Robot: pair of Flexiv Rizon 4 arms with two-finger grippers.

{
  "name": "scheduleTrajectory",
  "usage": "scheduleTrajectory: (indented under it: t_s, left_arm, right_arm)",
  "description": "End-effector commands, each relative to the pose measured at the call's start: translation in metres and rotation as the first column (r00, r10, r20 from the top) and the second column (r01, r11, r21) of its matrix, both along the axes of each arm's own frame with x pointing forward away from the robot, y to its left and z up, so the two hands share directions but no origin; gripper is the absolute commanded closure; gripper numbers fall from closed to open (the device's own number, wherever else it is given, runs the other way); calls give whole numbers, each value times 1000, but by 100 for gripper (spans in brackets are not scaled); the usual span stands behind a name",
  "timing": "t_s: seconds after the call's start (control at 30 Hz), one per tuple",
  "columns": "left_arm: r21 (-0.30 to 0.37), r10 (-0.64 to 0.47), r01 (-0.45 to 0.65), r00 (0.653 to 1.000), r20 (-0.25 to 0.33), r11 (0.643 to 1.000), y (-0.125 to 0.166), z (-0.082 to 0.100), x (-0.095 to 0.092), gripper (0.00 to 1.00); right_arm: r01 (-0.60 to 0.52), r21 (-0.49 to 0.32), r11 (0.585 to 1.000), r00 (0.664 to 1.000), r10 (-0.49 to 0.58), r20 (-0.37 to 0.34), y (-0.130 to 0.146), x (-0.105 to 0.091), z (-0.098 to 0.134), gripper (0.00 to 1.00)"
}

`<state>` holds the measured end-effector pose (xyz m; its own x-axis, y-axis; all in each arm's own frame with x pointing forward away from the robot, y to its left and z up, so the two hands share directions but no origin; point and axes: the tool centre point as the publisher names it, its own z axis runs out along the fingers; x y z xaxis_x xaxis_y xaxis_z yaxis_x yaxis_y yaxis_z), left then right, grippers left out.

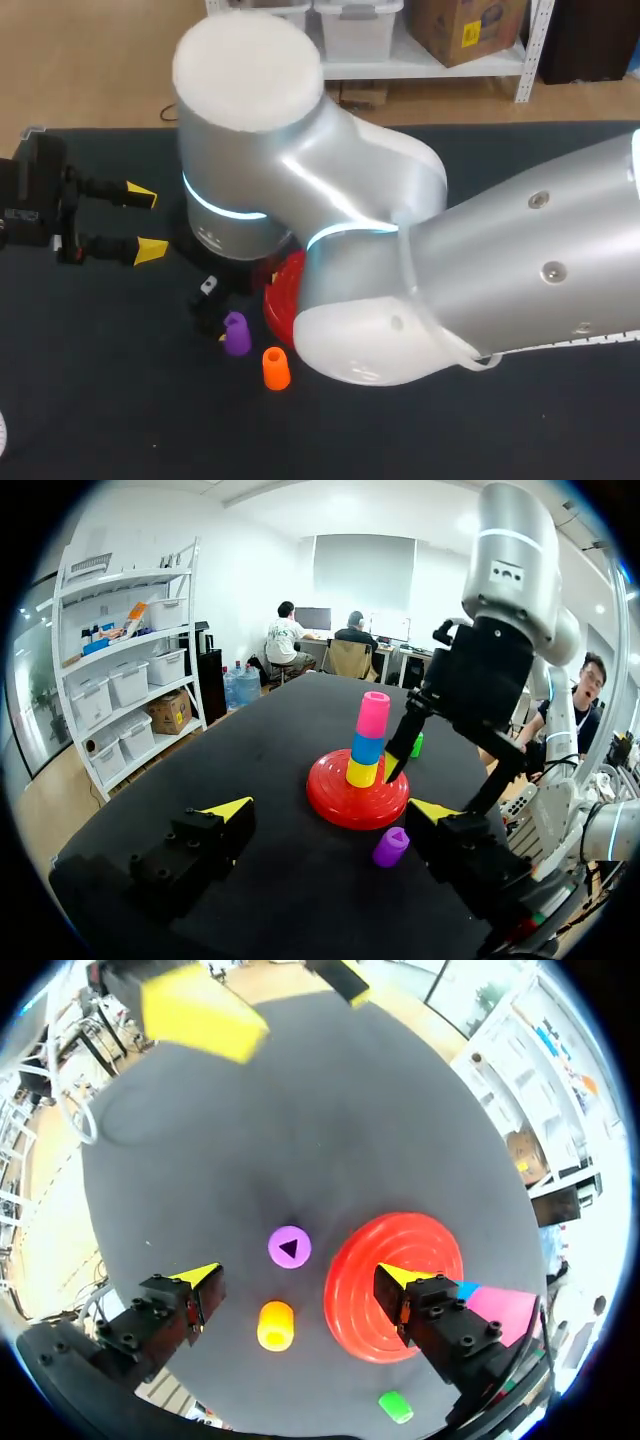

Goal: Pick up and stack the cylinders on the red base in this order: pink,purple,orange,green

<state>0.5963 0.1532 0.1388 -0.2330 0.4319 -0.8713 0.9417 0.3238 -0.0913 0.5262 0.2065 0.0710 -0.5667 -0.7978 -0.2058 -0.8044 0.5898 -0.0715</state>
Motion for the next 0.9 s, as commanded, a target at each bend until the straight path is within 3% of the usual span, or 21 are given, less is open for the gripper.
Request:
scheduleTrajectory:
  t_s: [0.03, 0.57, 0.77, 0.9]
  left_arm:
    - [-5, 1, -1, 1000, 6, 1000, 0, -2, 0, 0]
    - [-5, 1, -1, 1000, 6, 1000, 0, -2, 0, 0]
    - [-5, 1, -1, 1000, 6, 1000, 0, -2, 0, 0]
    - [-5, 1, -1, 1000, 6, 1000, 0, -2, 0, 0]
  right_arm:
    - [20, -44, 999, 1000, -19, 10, 10, 3, -7, 0]
    - [44, -32, 998, 999, -44, 25, 13, 14, -30, 0]
    - [51, -34, 998, 999, -51, -3, 19, 14, -34, 0]
    - [72, -31, 997, 996, -73, -59, 20, 16, -36, 0]
